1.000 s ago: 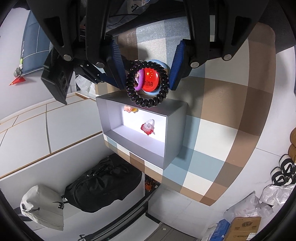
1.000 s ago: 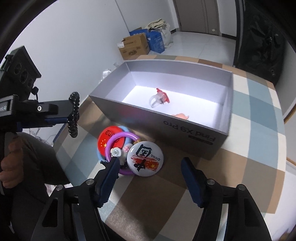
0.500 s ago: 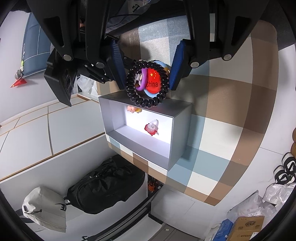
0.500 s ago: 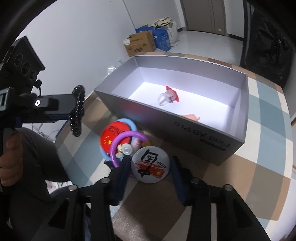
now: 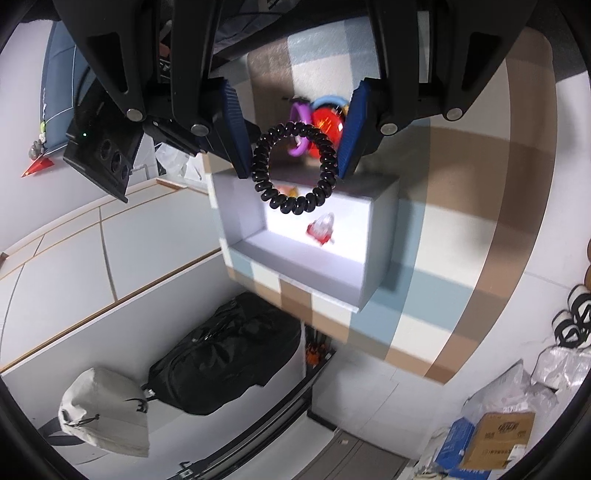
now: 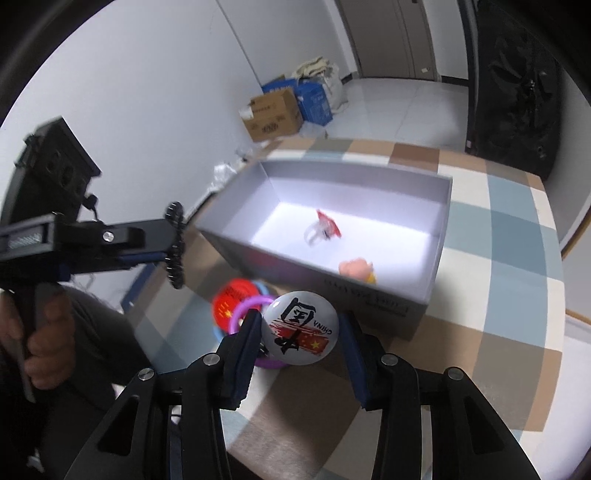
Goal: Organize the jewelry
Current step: 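Lift the bracelet over the box with the left tool while the right tool grasps the white round badge, then lower bracelet and badge into the box and open both tools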
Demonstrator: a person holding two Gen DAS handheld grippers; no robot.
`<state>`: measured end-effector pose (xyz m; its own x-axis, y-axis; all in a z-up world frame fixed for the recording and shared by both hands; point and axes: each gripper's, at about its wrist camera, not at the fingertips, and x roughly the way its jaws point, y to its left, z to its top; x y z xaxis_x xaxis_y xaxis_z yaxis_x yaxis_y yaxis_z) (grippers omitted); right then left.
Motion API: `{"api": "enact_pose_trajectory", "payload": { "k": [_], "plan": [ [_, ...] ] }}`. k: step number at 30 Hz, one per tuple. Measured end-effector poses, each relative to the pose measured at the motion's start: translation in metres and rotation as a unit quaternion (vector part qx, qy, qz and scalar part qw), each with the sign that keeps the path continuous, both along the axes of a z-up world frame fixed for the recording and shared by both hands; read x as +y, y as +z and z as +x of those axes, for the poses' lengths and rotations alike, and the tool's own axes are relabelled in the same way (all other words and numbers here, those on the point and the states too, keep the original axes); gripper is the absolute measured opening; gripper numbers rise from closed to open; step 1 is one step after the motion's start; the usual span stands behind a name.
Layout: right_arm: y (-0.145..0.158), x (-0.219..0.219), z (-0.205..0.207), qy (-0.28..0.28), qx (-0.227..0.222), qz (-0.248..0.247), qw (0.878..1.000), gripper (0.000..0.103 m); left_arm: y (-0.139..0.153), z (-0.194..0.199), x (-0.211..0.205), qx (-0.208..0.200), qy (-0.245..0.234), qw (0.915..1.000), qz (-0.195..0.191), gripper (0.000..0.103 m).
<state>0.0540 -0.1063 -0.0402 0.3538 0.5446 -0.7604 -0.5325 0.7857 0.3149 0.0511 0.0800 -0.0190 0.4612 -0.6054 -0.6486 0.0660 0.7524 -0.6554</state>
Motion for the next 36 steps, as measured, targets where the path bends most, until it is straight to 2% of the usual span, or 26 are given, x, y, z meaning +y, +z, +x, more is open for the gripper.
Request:
{"api": "enact_pose_trajectory", "payload": {
  "k": [4,6,10,18,22,29,32,36],
  "plan": [
    [0.017,-0.005,0.001,0.002,-0.008,0.034,0.999,0.042,0.008,0.005,-0.008,-0.02,-0.017,0.9995,-0.018,0.041],
    [0.026,-0.007,0.005,0.003,-0.019,0.046,0.999,0.042,0.013,0.007,-0.015,-0.036,-0.026,0.9989,-0.014,0.041],
    [0.038,-0.014,0.011,-0.011,-0.029,0.069,0.997,0.042,0.021,0.015,-0.026,-0.059,-0.033,0.9977,0.01,0.041],
    [0.041,-0.028,0.029,-0.053,-0.032,0.081,0.995,0.042,0.02,0.031,-0.036,-0.072,-0.01,0.994,0.081,0.041],
    [0.041,-0.03,0.043,-0.07,-0.03,0.085,0.993,0.042,0.017,0.042,-0.044,-0.071,-0.008,0.9919,0.105,0.041],
    [0.033,-0.036,0.065,-0.098,-0.001,0.096,0.991,0.042,0.013,0.051,-0.05,-0.064,-0.011,0.9892,0.131,0.041],
    [0.029,-0.038,0.071,-0.103,0.012,0.102,0.989,0.042,0.013,0.051,-0.057,-0.071,-0.012,0.9838,0.164,0.041],
    [0.022,-0.04,0.077,-0.11,0.026,0.106,0.988,0.042,0.011,0.053,-0.061,-0.074,-0.017,0.9805,0.181,0.041]
  ]
}}
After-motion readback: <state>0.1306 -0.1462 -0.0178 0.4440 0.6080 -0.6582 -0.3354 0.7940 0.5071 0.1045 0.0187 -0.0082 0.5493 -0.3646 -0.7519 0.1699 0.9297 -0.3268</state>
